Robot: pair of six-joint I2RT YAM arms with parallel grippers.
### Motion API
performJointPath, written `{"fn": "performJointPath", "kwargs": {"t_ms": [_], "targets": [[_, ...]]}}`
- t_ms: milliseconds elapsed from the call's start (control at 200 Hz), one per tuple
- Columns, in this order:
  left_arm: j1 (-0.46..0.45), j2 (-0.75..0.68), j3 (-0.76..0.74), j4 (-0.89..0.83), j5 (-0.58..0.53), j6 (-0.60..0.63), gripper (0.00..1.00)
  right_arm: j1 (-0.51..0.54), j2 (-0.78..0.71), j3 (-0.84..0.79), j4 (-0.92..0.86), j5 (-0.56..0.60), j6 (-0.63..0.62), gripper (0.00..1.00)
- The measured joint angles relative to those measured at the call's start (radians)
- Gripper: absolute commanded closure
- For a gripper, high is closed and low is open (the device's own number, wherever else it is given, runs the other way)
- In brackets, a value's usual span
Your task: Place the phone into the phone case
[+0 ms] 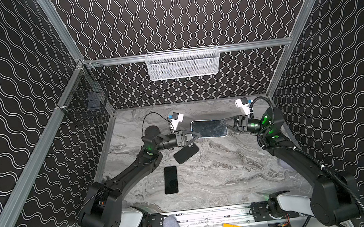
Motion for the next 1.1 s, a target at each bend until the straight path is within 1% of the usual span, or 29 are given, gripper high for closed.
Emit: {"fn": "performJointPath", "kwargs": {"t_ms": [120, 215, 285, 315, 360, 385, 465, 521, 681, 851, 976, 1046, 1101], "targets": [[0.000, 0.000, 0.000, 0.000, 0.000, -0.007, 1.00, 0.000, -0.005, 0.001, -0.004, 0.000, -0.006, 0.95], [0.000, 0.002, 0.005, -0.002, 0.002, -0.011, 1.00, -0.001, -0.013, 0.002, -0.021, 0.002, -0.030, 1.00], [0.000, 0.004, 0.006, -0.006, 0.004, -0.011, 1.00, -0.001, -0.018, 0.005, -0.040, 0.005, -0.046, 1.00], [0.000, 0.005, 0.006, -0.007, 0.004, -0.010, 1.00, -0.001, -0.019, 0.008, -0.054, 0.007, -0.058, 0.96], [0.000, 0.005, 0.007, -0.009, 0.004, -0.010, 1.00, -0.001, -0.023, 0.013, -0.079, 0.009, -0.074, 0.83], [0.000, 0.005, 0.008, -0.009, 0.005, -0.010, 1.00, -0.001, -0.025, 0.017, -0.090, 0.010, -0.084, 0.78], [-0.003, 0.004, 0.009, -0.011, 0.008, -0.006, 1.00, 0.000, -0.026, 0.026, -0.124, 0.026, -0.113, 0.66], [-0.005, 0.004, 0.009, -0.030, 0.008, -0.006, 1.00, 0.000, -0.023, 0.034, -0.135, 0.030, -0.118, 0.61], [-0.005, 0.004, 0.009, -0.051, 0.019, -0.005, 1.00, 0.000, 0.008, 0.074, -0.139, 0.022, -0.124, 0.59], [-0.006, 0.005, 0.009, -0.085, 0.018, -0.006, 1.00, 0.000, 0.036, 0.100, -0.130, -0.016, -0.124, 0.62], [-0.006, 0.010, 0.012, -0.087, 0.018, -0.006, 1.00, 0.001, 0.042, 0.087, -0.115, -0.030, -0.122, 0.62], [-0.007, 0.013, 0.013, -0.087, 0.018, -0.007, 1.00, 0.002, 0.040, 0.086, -0.126, -0.030, -0.137, 0.59], [-0.007, 0.016, 0.015, -0.089, 0.019, -0.007, 1.00, 0.001, 0.032, 0.093, -0.169, -0.023, -0.164, 0.56]]}}
